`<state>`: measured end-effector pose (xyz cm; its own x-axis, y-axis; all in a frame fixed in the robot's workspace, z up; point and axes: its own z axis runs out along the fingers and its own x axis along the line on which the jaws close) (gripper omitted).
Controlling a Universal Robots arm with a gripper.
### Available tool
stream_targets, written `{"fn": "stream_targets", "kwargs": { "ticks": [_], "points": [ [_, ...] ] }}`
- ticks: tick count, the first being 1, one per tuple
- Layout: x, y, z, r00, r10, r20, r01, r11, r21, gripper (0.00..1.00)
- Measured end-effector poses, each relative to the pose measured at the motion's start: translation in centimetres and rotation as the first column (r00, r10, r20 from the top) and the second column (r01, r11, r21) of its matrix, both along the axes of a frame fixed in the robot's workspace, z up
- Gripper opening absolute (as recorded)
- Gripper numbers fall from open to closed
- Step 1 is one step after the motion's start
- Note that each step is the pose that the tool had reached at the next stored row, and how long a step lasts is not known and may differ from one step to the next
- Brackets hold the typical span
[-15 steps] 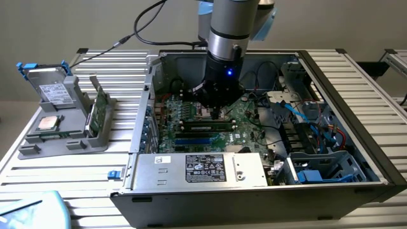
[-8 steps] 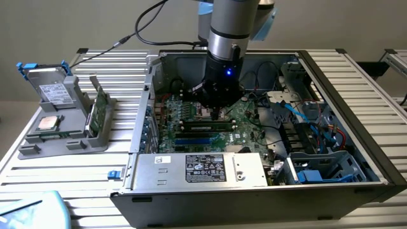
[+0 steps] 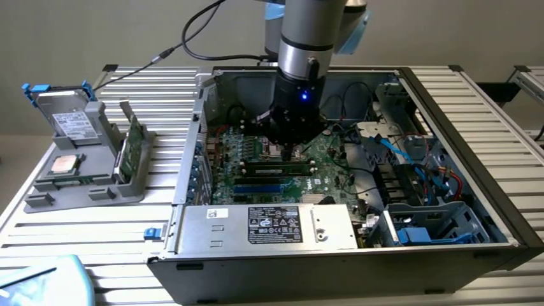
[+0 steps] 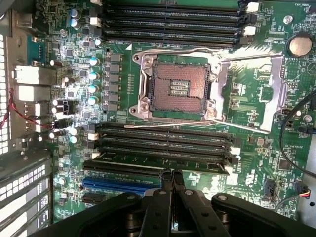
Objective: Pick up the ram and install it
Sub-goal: 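Press down the ram until it locks into place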
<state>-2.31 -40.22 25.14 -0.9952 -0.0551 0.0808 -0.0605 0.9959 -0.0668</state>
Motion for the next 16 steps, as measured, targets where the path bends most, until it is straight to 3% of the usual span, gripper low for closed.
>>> {"fn": "stream_targets", "kwargs": {
  "ticks": [8, 16],
  "points": [
    [-0.14, 0.00, 0.76, 0.9994, -0.033, 0.0002, 0.033, 0.9994, -0.0018, 0.11],
    [-0.15, 0.00, 0.79, 0.9993, -0.037, 0.0011, 0.037, 0.9993, -0.0017, 0.11]
  ]
}}
